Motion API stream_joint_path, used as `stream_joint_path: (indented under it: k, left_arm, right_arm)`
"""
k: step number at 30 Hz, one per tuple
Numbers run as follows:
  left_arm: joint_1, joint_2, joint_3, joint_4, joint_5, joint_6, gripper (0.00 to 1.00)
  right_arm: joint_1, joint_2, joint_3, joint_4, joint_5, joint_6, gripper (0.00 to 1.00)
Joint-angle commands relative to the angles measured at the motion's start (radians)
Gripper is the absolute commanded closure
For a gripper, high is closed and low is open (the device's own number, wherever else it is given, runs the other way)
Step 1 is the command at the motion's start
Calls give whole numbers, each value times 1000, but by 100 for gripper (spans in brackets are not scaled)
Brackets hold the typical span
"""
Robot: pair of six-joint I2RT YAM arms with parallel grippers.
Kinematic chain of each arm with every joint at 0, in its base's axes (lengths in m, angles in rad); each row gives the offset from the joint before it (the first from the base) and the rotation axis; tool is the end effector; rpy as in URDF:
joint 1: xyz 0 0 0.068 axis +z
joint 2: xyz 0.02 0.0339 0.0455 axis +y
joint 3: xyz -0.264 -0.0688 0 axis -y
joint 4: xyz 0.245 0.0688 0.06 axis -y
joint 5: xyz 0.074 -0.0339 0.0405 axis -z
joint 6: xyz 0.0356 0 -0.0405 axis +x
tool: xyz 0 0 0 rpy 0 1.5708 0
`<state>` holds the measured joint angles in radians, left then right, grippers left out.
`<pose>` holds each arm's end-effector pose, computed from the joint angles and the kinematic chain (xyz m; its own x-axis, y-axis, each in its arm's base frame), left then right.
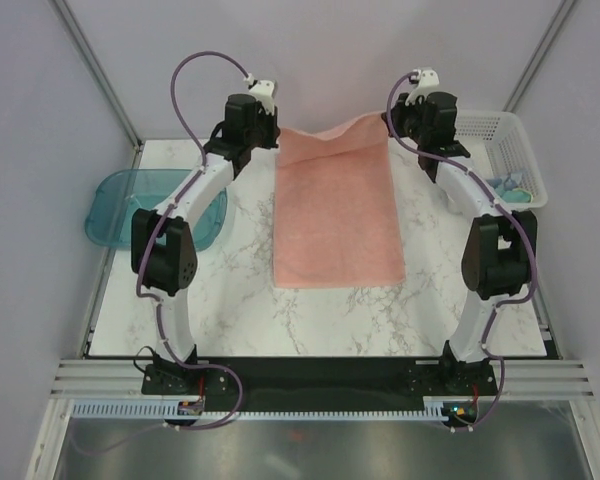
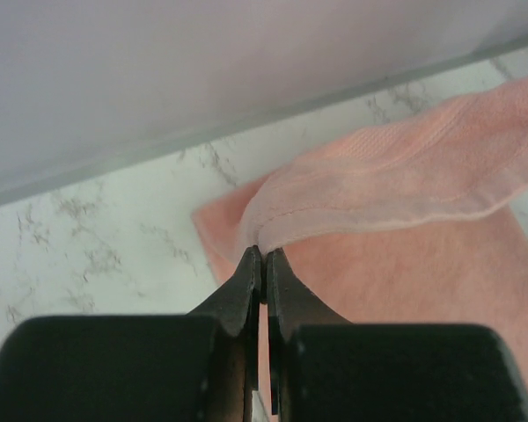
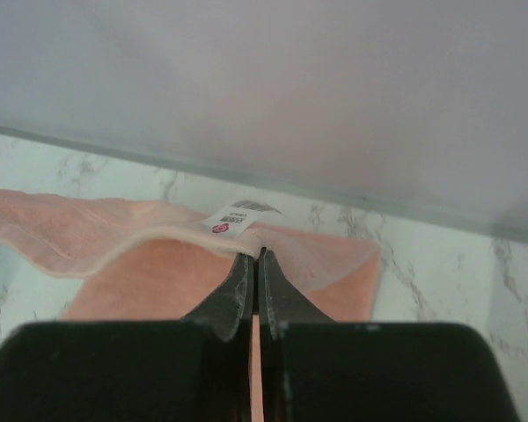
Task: Fold and stack the towels
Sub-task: Fold the towel
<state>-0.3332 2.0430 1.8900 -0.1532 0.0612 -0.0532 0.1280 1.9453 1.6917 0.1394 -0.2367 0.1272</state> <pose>0.4678 -0.1642 0.3376 -0.3047 0.0493 -0.9512 0.3659 0.9281 -0.0691 0.4717 0.0691 0.3434 -0.1572 0.1041 -0.9821 -0.3379 0.9287 0.1525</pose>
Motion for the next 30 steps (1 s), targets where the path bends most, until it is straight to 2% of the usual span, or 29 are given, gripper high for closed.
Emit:
stream_joint_path:
  k: [1, 11, 15, 17, 22, 25, 30]
  left_arm:
    - [-7, -194, -130, 78, 55, 16, 98]
    - [-49, -460, -526, 32, 106, 47, 98]
    - [-79, -532, -659, -9, 132, 23, 98]
    - [-105, -566, -709, -5, 138, 4, 98]
    - [-182, -644, -819, -45, 103, -31, 98]
    - [-222, -658, -871, -77, 71, -62, 98]
    - [-293, -662, -940, -97, 3, -105, 98]
  right_arm:
    - [-19, -162, -102, 34, -18, -21, 100]
    - [-21, -377, -348, -214, -3, -31, 100]
    - [-18, -506, -528, -256, -58, 28, 100]
    - [-19, -549, -593, -251, -93, 78, 100]
    - [-16, -684, -741, -320, -128, 86, 100]
    - [-13, -744, -782, -394, -59, 112, 100]
    - [-13, -805, -897, -423, -56, 163, 100]
